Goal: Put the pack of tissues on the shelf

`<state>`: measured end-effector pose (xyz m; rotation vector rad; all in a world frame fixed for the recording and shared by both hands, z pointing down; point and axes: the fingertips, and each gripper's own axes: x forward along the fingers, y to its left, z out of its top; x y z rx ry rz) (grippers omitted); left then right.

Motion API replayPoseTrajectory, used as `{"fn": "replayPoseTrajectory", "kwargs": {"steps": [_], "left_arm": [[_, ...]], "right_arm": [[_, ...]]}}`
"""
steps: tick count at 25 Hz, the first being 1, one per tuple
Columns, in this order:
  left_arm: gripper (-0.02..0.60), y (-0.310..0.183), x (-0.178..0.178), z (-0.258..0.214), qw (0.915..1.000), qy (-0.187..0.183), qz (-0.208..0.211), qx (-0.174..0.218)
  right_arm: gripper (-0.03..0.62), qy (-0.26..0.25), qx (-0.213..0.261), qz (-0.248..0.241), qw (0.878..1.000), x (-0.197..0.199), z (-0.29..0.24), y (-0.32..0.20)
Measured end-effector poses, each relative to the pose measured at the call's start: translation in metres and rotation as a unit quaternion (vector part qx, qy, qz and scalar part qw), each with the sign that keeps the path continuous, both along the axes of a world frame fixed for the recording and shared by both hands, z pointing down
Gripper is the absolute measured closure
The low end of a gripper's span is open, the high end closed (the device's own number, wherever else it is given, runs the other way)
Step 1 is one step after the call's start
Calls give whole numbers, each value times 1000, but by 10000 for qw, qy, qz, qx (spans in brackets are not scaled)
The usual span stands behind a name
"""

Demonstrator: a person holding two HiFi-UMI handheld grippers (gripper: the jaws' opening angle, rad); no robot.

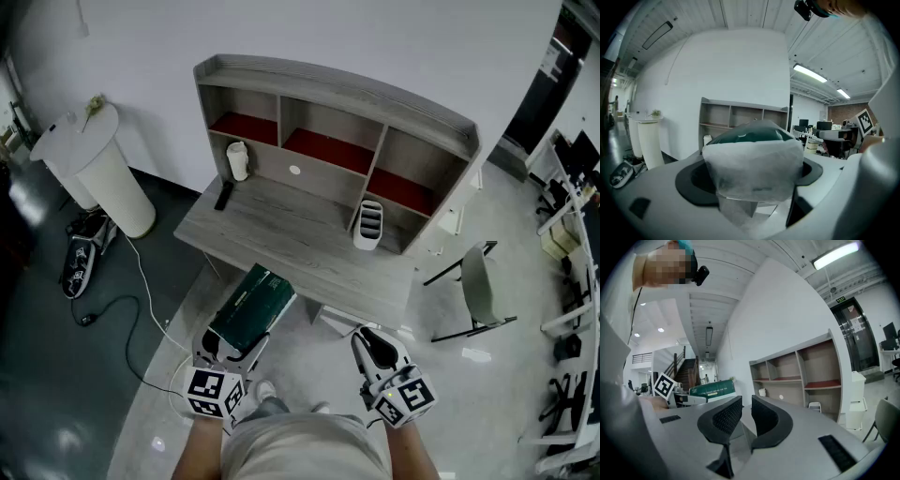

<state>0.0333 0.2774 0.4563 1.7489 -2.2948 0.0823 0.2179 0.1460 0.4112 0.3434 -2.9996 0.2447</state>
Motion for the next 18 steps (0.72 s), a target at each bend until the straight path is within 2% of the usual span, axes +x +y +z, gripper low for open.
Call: {"fn": "replayPoseTrajectory", "kwargs": {"steps": [8,12,18], "left_arm": [[115,10,-56,7,9999,148,81,7],[115,21,-87,16,9996,218,160,22],[115,25,-133,27,9996,253,152,-8]], "right_arm": [[508,107,40,29,9999,-54,0,16],[509,-96,-184,219,9995,-82,0,19],[510,-16,-301,525,9982,-113,10,12]]}}
